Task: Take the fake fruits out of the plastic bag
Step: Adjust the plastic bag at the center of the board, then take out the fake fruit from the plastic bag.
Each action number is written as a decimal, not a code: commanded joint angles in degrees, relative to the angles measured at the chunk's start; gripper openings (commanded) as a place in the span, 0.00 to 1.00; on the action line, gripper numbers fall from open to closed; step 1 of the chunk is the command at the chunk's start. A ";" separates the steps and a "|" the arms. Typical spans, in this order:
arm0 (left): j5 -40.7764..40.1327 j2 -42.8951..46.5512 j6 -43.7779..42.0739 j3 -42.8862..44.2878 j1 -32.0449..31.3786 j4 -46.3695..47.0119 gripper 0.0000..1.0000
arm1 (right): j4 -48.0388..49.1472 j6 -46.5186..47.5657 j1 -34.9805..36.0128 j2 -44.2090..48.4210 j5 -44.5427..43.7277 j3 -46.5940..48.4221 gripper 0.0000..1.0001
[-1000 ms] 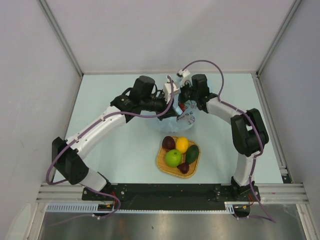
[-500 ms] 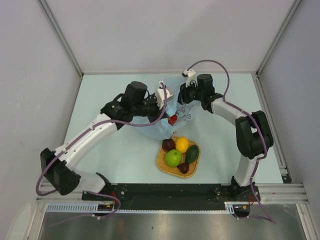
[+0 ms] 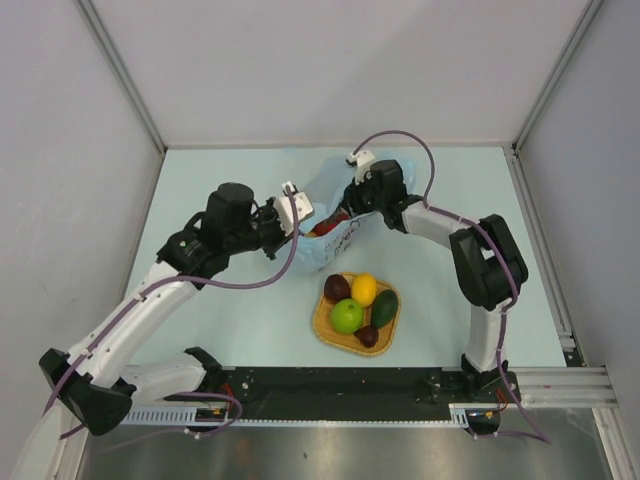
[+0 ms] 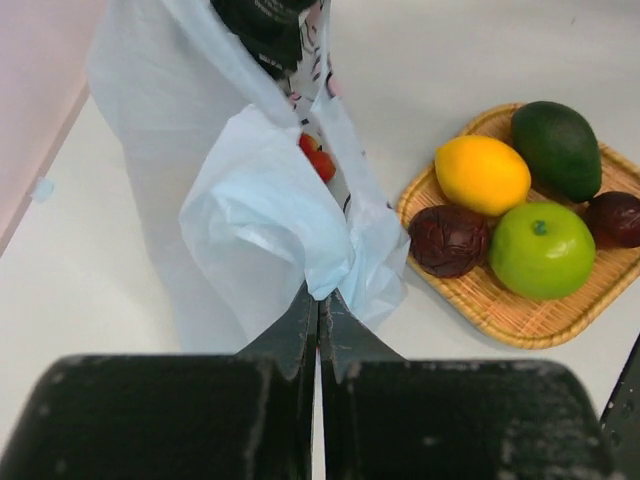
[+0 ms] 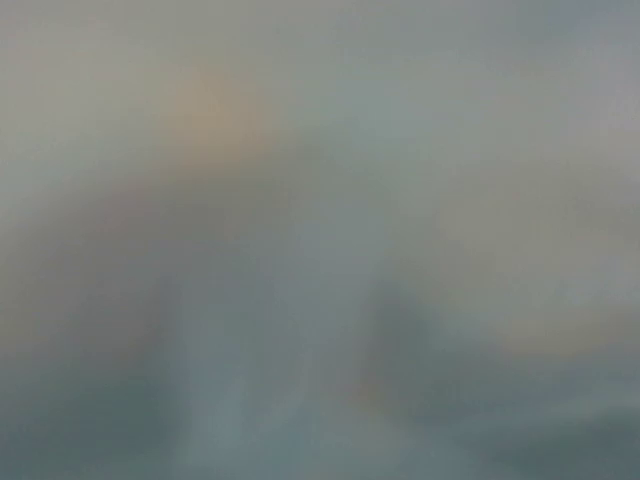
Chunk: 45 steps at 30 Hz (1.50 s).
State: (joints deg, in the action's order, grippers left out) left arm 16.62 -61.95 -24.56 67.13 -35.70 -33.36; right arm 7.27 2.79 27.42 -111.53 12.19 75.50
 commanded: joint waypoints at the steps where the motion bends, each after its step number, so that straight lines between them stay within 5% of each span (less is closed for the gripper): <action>1: -0.63 -2.64 -2.08 0.10 0.11 3.91 0.00 | 1.61 3.89 -5.77 1.92 -16.75 2.02 0.51; 10: 10.61 -17.04 2.05 13.35 -2.00 6.47 0.00 | -3.93 5.11 -21.96 19.64 -20.18 -9.04 0.51; 19: 14.23 -14.25 3.11 13.56 -6.04 6.83 0.00 | -11.58 2.32 -22.85 33.30 -1.04 -17.75 0.42; 24: 6.19 -12.84 1.79 9.95 -5.96 6.46 0.00 | -6.58 -1.37 -20.31 29.36 6.97 -19.78 0.41; 31: -9.50 -6.78 1.53 1.34 -5.87 9.63 0.00 | 1.43 -2.51 -12.83 20.66 0.40 -16.10 0.52; 39: -4.41 -6.42 1.27 -3.67 -5.87 8.23 0.00 | 3.28 -16.66 -12.56 11.79 -3.58 -8.72 0.54; 45: -1.77 -8.09 2.23 -3.77 -5.96 8.84 0.00 | 2.75 -19.93 -12.92 8.26 -4.62 -3.88 0.44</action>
State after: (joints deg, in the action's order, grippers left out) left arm 12.43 -69.67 -22.55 63.16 -41.67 -25.74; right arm 7.81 -12.67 14.74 -101.60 9.67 67.31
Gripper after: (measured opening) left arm 0.005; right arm 0.481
